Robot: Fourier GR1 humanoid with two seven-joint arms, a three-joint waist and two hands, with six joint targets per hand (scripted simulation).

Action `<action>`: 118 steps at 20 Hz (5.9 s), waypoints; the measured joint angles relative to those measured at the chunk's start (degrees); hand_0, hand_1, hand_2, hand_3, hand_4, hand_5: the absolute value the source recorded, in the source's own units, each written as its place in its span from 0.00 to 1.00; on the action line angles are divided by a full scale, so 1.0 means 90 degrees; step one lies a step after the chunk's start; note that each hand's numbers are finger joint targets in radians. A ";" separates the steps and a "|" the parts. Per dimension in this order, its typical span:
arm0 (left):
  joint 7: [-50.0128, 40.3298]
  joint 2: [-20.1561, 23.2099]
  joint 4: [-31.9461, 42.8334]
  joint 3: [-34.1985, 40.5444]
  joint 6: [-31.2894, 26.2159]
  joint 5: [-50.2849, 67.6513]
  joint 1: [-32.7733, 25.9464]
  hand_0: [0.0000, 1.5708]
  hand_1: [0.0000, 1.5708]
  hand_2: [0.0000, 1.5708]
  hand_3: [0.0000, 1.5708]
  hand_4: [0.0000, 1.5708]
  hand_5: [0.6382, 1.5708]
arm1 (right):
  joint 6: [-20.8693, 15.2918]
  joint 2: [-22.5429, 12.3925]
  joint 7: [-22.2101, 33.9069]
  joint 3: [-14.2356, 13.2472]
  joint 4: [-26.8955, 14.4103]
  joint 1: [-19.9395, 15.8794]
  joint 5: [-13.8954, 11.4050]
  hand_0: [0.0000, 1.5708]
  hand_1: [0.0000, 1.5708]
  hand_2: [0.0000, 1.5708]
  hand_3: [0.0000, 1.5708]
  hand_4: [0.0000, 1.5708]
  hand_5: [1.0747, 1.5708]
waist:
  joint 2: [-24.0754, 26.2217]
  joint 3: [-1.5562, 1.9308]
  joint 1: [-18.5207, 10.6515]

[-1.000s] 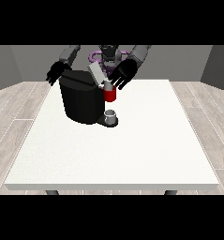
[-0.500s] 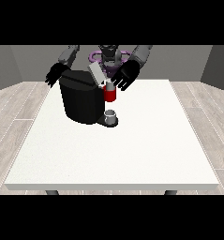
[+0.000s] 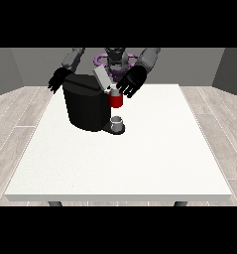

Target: Insert the coffee pod into the coffee machine and close the lid

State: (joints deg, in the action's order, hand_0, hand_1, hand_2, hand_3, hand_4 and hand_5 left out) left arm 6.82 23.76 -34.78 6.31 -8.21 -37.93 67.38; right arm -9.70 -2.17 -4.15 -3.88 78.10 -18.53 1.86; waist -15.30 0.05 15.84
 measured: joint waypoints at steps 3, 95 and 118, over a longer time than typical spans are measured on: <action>0.0026 0.0064 0.0023 -0.0011 0.0002 -0.0061 -0.0009 0.70 0.70 0.73 0.62 0.26 1.00 | 0.0026 0.0017 -0.0031 0.0050 0.0051 0.0047 -0.0006 0.00 0.00 0.00 0.00 0.27 1.00 | 0.0017 0.0001 0.0036; -0.0431 -0.2379 -0.4519 0.0496 -0.0778 0.4123 -0.5662 0.00 0.00 0.00 0.00 0.00 1.00 | 0.1514 -0.0935 0.0245 -0.0212 -0.1281 -0.0997 0.0097 0.00 0.00 0.00 0.00 0.00 1.00 | 0.1803 -0.0005 -0.2724; -0.0255 -0.2045 -0.4879 0.0419 -0.0427 0.4371 -0.5873 0.00 0.00 0.00 0.00 0.00 1.00 | 0.1465 -0.0679 -0.0061 -0.0039 -0.2085 -0.2266 -0.0384 0.00 0.00 0.00 0.00 0.12 1.00 | 0.1251 -0.0022 -0.2562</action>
State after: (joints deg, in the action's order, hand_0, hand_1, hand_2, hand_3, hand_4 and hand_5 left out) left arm 4.52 5.35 -78.69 10.08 -12.06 1.42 14.52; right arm 3.48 -8.28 -4.70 -4.23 59.34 -38.92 -1.60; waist -4.04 -0.14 -7.21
